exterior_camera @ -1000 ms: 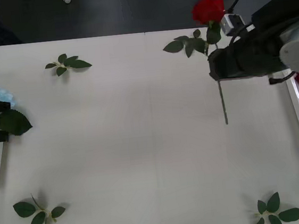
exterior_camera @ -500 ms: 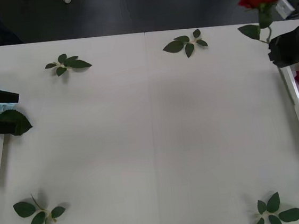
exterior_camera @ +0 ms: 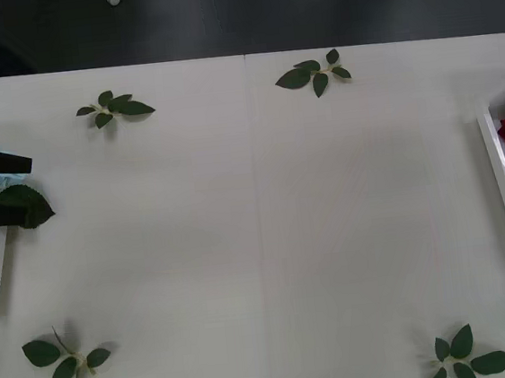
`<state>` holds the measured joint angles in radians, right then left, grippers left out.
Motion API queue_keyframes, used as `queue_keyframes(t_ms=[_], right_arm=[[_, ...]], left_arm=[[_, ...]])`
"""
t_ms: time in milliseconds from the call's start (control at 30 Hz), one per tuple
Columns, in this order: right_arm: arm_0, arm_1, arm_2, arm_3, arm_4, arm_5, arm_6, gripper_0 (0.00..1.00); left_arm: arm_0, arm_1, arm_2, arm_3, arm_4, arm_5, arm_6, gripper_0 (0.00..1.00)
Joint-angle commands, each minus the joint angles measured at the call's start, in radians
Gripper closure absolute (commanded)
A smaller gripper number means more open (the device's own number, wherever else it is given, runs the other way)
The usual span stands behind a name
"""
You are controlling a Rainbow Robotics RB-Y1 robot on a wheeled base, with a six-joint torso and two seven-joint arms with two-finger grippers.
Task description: Put the red flowers into the right box and the blue flowers into the left box
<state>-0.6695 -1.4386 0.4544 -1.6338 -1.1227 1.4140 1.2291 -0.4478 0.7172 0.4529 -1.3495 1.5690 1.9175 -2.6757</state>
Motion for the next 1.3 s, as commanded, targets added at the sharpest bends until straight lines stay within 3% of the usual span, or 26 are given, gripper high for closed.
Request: queue_keyframes(t_ms=[33, 300, 467, 633, 800, 1300], right_arm=[[-0.024, 0.037, -0.022, 0.061, 0.080, 0.059, 0.012, 1.00], [0.054, 0.133, -0.089, 0.160, 0.290, 0.103, 0.017, 1.00], [0.183, 0.173, -0.210, 0.157, 0.373, 0.102, 0.029, 1.00], [0.367, 0.175, -0.352, 0.069, 0.423, 0.077, 0.050, 1.00], [0.475, 0.173, -0.388, 0.065, 0.428, -0.043, 0.061, 1.00], [0.487, 0.175, -0.387, 0.097, 0.419, -0.086, 0.081, 1.00]], left_arm=[[-0.022, 0.031, 0.012, -0.028, 0.006, 0.002, -0.030, 0.00], [-0.022, 0.031, 0.012, -0.028, 0.006, 0.002, -0.030, 0.00], [-0.022, 0.031, 0.012, -0.028, 0.006, 0.002, -0.030, 0.00], [-0.022, 0.031, 0.012, -0.028, 0.006, 0.002, -0.030, 0.00], [-0.022, 0.031, 0.012, -0.028, 0.006, 0.002, -0.030, 0.00], [-0.022, 0.031, 0.012, -0.028, 0.006, 0.002, -0.030, 0.00]])
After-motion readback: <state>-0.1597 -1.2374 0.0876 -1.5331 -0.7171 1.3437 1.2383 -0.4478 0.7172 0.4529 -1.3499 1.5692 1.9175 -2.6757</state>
